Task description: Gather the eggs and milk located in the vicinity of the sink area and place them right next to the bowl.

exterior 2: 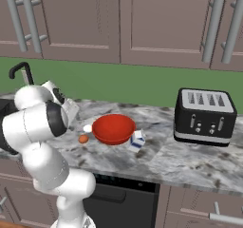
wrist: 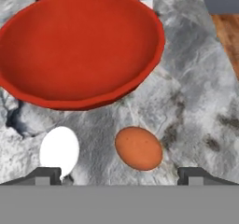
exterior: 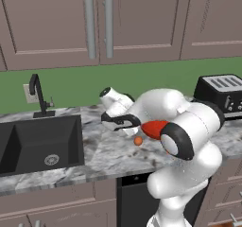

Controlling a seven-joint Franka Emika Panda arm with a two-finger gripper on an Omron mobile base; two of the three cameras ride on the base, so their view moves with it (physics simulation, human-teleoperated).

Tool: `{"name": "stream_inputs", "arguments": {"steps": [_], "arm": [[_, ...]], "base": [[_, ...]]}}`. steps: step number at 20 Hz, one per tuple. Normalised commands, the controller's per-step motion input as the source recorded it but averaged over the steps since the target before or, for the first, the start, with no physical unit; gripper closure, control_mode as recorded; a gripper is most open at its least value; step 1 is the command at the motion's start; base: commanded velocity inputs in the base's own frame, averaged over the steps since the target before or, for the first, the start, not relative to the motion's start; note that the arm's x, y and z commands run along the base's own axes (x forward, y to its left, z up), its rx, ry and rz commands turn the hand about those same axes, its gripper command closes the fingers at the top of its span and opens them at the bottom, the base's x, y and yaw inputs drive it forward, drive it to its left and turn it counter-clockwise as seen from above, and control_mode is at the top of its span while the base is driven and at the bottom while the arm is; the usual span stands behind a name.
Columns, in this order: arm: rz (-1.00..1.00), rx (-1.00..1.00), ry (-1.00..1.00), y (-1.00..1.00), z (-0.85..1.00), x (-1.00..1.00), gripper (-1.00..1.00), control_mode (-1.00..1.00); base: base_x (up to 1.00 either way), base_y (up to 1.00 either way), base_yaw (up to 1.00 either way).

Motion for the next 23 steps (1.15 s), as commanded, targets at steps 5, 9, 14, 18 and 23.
{"name": "stream_inputs", "arguments": {"steps": [5, 9, 14, 18, 23], "arm": [[-0.01, 0.01, -0.17, 0.00, 0.56, -0.72, -1.00, -1.00], [-0.02, 0.12, -0.08, -0.14, 0.63, -0.64, -1.00, -1.00], [0.00, 0.20, -0.03, -0.57, 0.70, -0.68, -1.00, -1.00], [0.00, 0.17, -0.03, -0.39, 0.66, -0.74, -1.00, -1.00], [0.06, 0.11, -0.15, -0.21, 0.26, -1.00, -1.00, -1.00]], "base": [[0.00, 0.00, 0.00], [0.00, 0.00, 0.00], [0.00, 0.00, 0.00], [0.00, 0.00, 0.00], [0.00, 0.00, 0.00]]}}
